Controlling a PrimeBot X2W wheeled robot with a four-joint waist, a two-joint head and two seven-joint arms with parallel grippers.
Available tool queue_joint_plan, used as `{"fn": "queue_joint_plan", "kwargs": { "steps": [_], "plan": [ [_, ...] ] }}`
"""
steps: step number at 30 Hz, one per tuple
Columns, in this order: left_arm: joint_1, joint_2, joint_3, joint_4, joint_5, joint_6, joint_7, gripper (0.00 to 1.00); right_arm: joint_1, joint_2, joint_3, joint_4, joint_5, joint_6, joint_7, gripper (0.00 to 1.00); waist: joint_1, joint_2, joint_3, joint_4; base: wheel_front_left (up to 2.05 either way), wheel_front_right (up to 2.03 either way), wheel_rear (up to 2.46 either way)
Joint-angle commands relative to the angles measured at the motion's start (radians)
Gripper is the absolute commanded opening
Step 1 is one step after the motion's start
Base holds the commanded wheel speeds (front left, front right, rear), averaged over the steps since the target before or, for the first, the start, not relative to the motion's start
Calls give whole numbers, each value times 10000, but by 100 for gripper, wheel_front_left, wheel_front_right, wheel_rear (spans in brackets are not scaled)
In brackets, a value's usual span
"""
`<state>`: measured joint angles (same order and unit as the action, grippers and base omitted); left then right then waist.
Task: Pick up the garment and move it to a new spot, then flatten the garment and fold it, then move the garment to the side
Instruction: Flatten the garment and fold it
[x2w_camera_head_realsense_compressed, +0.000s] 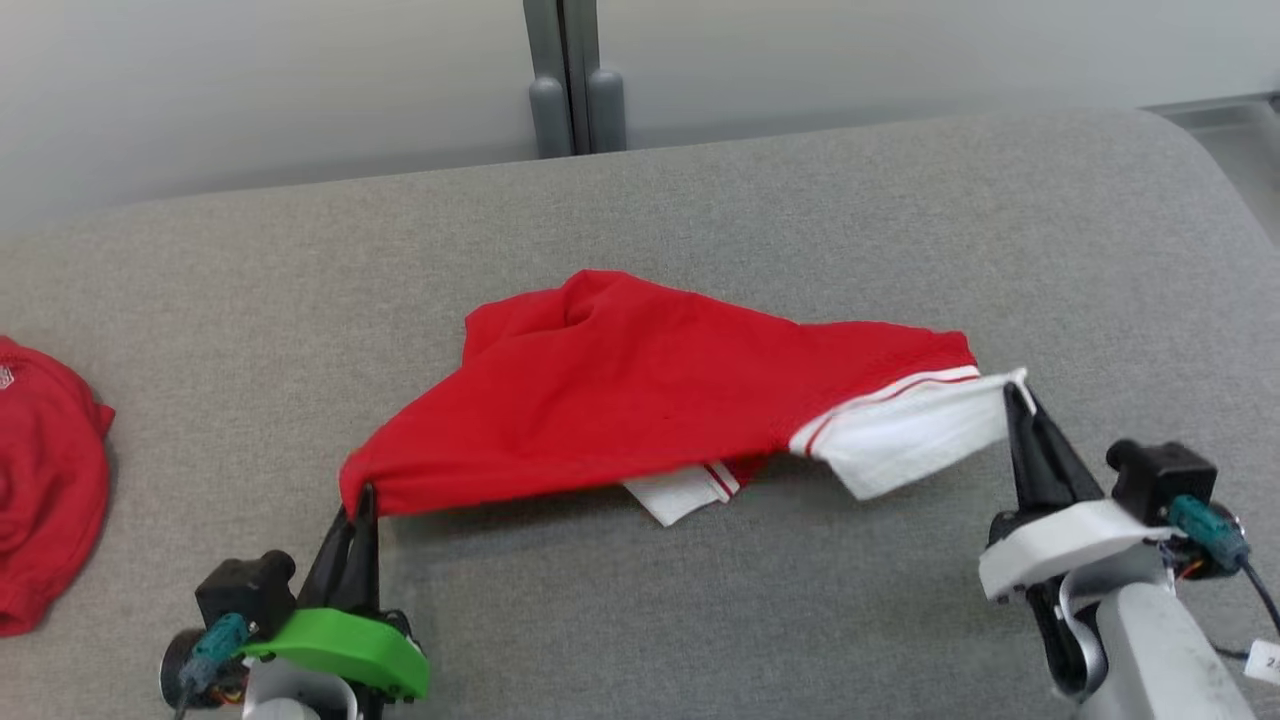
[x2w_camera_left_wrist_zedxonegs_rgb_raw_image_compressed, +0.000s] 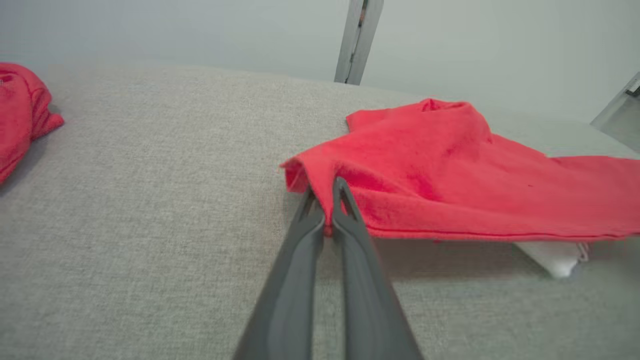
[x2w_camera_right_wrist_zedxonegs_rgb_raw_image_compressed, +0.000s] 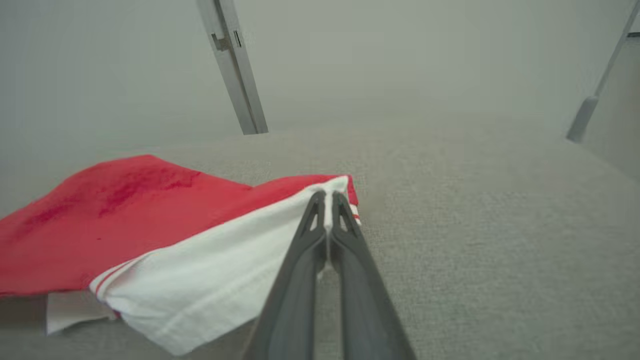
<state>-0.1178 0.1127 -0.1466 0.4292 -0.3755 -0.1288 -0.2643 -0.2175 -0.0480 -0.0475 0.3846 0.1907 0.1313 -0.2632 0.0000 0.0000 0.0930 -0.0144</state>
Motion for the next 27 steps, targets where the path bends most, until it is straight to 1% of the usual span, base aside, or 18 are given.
{"fn": "queue_joint_plan", "kwargs": {
  "steps": [1, 5, 9, 14, 17, 18, 22, 24, 26, 27],
  "plan": [
    [-233, 162, 59, -353, 18, -33, -2, 0, -278, -39, -24, -423, 106, -11, -24, 0, 0, 0, -556, -2, 0, 0, 0],
    [-948, 538, 4, -1390, -71, -33, 0, 0, -1066, -48, -77, -1638, 187, -11, -23, 0, 0, 0, -874, -33, 0, 0, 0],
    [-2263, 1326, -187, -2300, -124, -33, 0, 0, -2379, -80, -39, -2621, -141, -11, -22, 0, 0, 0, -1107, -74, 0, 0, 0],
    [-4179, 2376, -315, -2889, -418, -33, 0, 0, -4269, -665, 193, -3210, -264, -11, -22, 0, 0, 0, -1233, -113, 0, 0, 0],
    [-4972, 2664, -288, -2909, -855, -33, 152, 0, -5195, -1068, 321, -3144, -335, -11, -20, 0, 0, 0, -1228, -85, 0, 0, 0],
    [-5325, 2844, -340, -2886, -943, -33, 302, 0, -5534, -1228, 400, -3052, -395, -11, -19, 0, 0, 0, -1190, -78, 0, 0, 0],
    [-6118, 3268, -644, -2590, -1172, -33, 775, 0, -6651, -1620, 662, -2411, -625, -11, 103, 0, 0, 0, -943, -76, 0, 0, 0],
    [-6428, 3426, -791, -2318, -1311, -33, 1010, 0, -7150, -1713, 854, -2023, -773, -11, 218, 0, 0, 0, -699, -71, 0, 0, 0],
    [-6756, 3485, -766, -2017, -1700, -31, 1241, 0, -7708, -1775, 1081, -1631, -962, -11, 415, 0, 0, 0, -287, -71, 0, 0, 0],
    [-6866, 3609, -833, -1902, -1677, -31, 1322, 0, -7952, -1760, 1135, -1429, -1079, -12, 443, 0, 0, 0, -104, -80, 0, 0, 0]
  ]
}}
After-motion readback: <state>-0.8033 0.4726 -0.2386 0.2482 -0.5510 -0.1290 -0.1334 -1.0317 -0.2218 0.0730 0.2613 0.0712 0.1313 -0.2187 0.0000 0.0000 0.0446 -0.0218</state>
